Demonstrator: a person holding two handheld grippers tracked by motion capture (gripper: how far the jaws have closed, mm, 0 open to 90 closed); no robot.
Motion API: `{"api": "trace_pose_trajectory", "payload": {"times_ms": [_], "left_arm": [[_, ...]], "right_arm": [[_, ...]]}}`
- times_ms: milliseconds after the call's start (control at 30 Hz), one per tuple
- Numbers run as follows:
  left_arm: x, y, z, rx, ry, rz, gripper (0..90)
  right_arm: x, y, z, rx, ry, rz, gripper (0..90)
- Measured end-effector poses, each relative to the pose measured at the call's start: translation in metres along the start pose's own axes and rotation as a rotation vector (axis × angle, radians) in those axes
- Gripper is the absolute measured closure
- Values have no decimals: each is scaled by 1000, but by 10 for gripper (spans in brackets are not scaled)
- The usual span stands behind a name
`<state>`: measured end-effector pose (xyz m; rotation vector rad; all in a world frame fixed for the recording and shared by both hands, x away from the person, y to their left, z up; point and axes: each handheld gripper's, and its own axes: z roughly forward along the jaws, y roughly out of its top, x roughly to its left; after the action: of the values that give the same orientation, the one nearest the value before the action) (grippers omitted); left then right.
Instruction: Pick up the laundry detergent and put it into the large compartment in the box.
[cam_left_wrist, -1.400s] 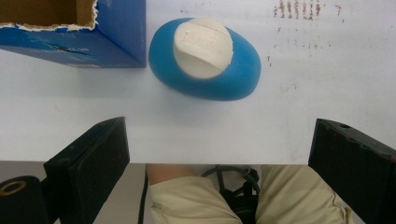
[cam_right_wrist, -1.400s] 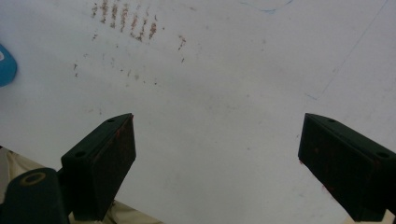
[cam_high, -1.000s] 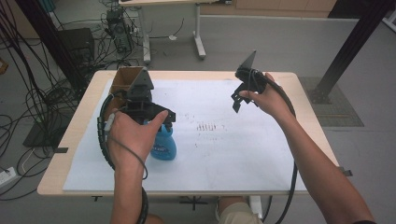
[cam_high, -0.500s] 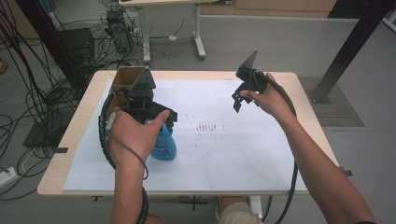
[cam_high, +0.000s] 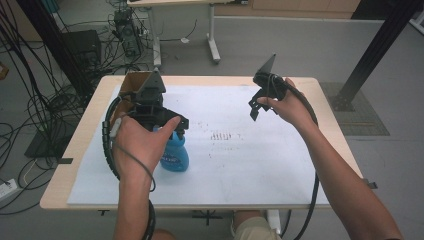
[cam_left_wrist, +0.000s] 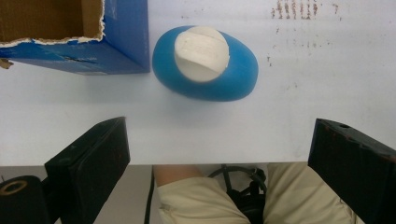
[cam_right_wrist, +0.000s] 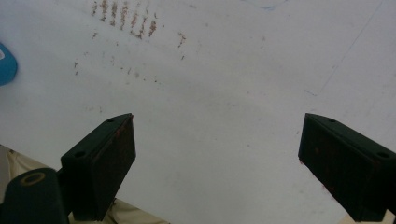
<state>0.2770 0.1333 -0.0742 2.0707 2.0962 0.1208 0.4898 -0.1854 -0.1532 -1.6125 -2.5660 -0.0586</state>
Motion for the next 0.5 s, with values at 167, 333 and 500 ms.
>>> {"api": "trace_pose_trajectory", "payload": {"times_ms": [167, 333, 500], "left_arm": [[-1, 2, -2, 6, -2, 24, 58], [1, 4, -5, 10, -5, 41, 58], [3, 5, -5, 13, -6, 50, 58]], "right_arm": [[1, 0, -1, 1, 0, -1, 109], [0, -1, 0, 0, 1, -1, 109], [-1, 0, 0, 1, 3, 0, 109]]}}
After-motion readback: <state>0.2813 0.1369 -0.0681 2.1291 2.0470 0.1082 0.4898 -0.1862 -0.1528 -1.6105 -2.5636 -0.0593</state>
